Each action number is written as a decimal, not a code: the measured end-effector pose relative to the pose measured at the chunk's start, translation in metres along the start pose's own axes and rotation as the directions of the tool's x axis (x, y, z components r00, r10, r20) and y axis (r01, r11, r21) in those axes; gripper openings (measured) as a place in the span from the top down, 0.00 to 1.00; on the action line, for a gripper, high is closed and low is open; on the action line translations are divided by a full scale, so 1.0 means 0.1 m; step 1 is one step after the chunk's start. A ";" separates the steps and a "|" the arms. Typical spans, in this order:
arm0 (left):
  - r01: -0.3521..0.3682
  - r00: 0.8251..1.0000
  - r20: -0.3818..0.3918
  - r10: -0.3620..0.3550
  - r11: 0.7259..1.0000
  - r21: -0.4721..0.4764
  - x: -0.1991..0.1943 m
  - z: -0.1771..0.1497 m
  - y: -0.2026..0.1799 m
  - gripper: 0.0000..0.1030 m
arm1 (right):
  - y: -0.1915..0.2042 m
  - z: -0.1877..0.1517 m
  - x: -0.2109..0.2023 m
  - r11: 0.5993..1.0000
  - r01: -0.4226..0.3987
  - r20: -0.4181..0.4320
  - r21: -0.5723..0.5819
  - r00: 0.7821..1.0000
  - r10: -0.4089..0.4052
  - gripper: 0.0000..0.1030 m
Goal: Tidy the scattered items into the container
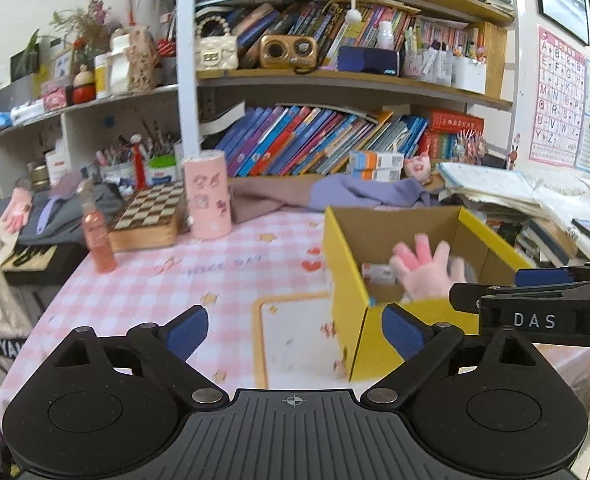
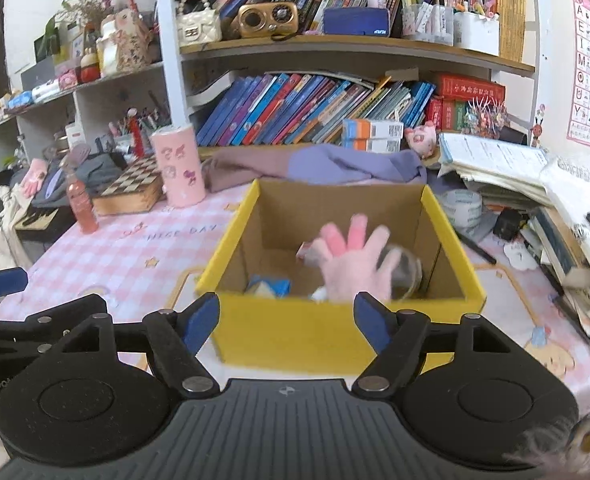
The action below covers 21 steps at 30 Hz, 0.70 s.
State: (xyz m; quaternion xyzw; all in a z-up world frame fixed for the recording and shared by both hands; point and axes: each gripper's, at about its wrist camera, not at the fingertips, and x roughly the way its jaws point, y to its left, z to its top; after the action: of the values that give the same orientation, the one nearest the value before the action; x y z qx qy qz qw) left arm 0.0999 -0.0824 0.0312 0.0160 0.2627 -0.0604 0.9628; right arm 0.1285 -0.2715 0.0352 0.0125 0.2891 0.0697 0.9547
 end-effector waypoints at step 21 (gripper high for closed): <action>-0.004 0.993 -0.119 0.004 1.000 0.006 -0.56 -0.58 0.33 0.04 | 0.51 -0.76 -0.59 0.999 0.003 -0.059 0.034 0.998 -0.001 0.23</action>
State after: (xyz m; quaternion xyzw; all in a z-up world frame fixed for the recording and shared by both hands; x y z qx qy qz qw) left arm 0.0266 -0.0404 0.0094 0.0227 0.3193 -0.0581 0.9456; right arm 0.0320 -0.2307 0.0077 0.0265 0.3182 0.0641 0.9455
